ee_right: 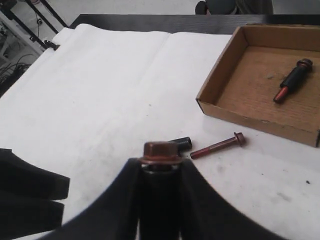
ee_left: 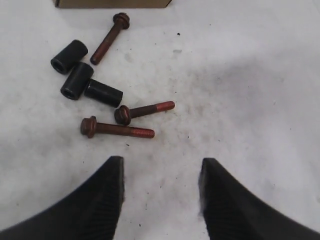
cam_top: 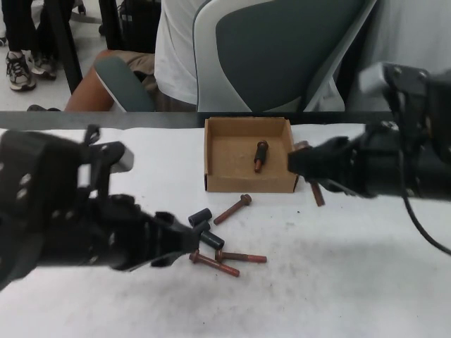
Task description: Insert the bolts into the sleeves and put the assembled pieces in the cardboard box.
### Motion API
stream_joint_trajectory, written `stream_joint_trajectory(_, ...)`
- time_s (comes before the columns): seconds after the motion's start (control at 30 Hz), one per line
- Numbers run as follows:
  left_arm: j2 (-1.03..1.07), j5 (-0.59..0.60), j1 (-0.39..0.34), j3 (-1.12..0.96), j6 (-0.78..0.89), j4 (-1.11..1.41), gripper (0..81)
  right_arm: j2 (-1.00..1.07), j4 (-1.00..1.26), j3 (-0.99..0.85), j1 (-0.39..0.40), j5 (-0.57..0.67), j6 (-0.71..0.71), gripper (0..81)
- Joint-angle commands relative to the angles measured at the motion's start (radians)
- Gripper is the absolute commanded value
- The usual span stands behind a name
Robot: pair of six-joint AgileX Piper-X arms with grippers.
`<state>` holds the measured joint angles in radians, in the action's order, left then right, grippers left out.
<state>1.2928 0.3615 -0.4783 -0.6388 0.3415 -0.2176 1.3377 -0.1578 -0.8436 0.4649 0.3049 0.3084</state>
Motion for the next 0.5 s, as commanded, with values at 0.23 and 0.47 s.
stream_joint_trajectory(0.23, 0.137, 0.007, 0.002, -0.137, 0.274, -0.04, 44.9, 0.213, -0.153, -0.245, -0.006, 0.112, -0.021, 0.3)
stream_joint_trajectory(0.47, 0.212, 0.036, 0.002, -0.192, 0.343, -0.145, 43.4, 0.379, -0.311, -0.453, -0.012, 0.156, -0.051, 0.3)
